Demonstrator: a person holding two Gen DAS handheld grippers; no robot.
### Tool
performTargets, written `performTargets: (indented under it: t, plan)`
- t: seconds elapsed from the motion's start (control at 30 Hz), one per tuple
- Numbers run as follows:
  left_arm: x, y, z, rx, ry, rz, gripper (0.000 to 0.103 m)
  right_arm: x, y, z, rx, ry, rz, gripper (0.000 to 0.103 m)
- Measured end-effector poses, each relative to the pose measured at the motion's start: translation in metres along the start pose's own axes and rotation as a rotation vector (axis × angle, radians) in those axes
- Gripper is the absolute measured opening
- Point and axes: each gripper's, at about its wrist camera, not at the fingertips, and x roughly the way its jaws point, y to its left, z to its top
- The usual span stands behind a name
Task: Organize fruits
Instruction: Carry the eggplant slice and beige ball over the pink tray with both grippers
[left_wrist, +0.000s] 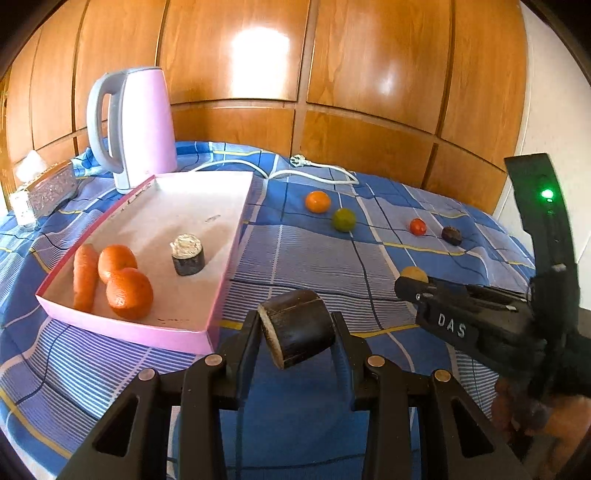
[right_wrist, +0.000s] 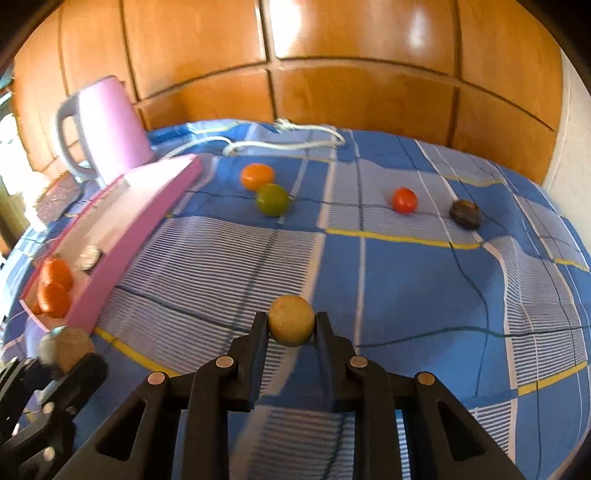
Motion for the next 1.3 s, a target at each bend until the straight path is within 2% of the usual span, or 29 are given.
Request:
performTargets:
  t: [0.13, 0.27, 0.6, 0.83, 1.07, 1.3]
  plan:
    - [-0.01, 0.006, 0.004, -0.02, -0.022, 0.015, 0.037, -0.009, 0.014, -0.003, -0.032, -0.027, 0.03, 0.025]
    - [-0.02, 0.016, 0.011, -0.044, -0.049, 0.043, 0.037, -0.016, 0.02, -0.005, -0.003, -0.039, 0.078, 0.025]
    - [-0.028, 0.044, 0.025, -0.12, -0.068, 0.1, 0.037, -0.027, 0.053, 0.007, -0.01, -0.052, 0.174, 0.025]
    - [-0.032, 0.084, 0.041, -0.211, -0.091, 0.142, 0.037, -0.033, 0.082, 0.022, -0.058, -0.057, 0.251, 0.025]
    - [-0.025, 0.131, 0.058, -0.315, -0.092, 0.119, 0.037, -0.025, 0.109, 0.038, -0.084, -0.05, 0.308, 0.025]
    - [-0.007, 0.153, 0.07, -0.355, -0.069, 0.109, 0.038, -0.014, 0.143, 0.054, -0.143, -0.053, 0.346, 0.025]
